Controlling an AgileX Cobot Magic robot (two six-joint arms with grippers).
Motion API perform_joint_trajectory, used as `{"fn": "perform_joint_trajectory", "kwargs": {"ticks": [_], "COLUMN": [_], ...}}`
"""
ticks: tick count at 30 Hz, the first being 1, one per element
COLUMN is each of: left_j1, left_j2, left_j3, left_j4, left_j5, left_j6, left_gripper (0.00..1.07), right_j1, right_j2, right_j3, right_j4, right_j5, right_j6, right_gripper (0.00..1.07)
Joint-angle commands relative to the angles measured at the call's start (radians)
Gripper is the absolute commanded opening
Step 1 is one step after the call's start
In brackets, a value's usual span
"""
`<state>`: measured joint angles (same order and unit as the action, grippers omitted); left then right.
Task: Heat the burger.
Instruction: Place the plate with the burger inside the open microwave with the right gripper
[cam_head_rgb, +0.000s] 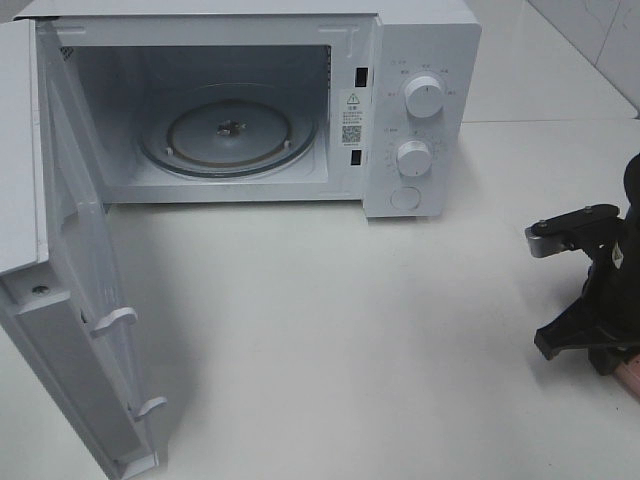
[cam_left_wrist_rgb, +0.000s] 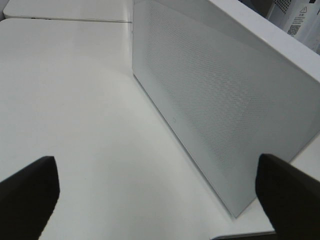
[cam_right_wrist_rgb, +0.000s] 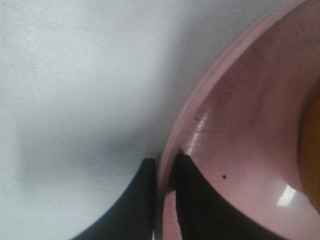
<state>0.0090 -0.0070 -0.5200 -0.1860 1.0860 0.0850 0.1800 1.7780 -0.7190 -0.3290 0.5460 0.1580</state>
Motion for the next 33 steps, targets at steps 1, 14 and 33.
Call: {"fn": "perform_joint_trajectory", "kwargs": {"ticks": [1,14,33], "left_j1": [-0.004,-0.004,-0.004], "left_j2": [-0.017,-0.017,-0.017], "left_j3": [0.003,0.003,0.003], "left_j4": [0.0,0.0,0.0], "left_j5": [-0.013,-0.013,-0.013], "left_j6": [-0.001,-0.001,-0.001], "left_gripper": [1.0,1.0,1.0], "right_j1": [0.0,0.07,0.255], "right_j2": [0.016,-0.063,-0.192], "right_j3": [0.008,0.008,0.009], "right_j4": [-0.049,-0.241,-0.32], "right_j5": [0.012,0.103,0.26], "right_j6": [0.065,0.275,0.34], "right_gripper": [0.0,0.0,0.0]}}
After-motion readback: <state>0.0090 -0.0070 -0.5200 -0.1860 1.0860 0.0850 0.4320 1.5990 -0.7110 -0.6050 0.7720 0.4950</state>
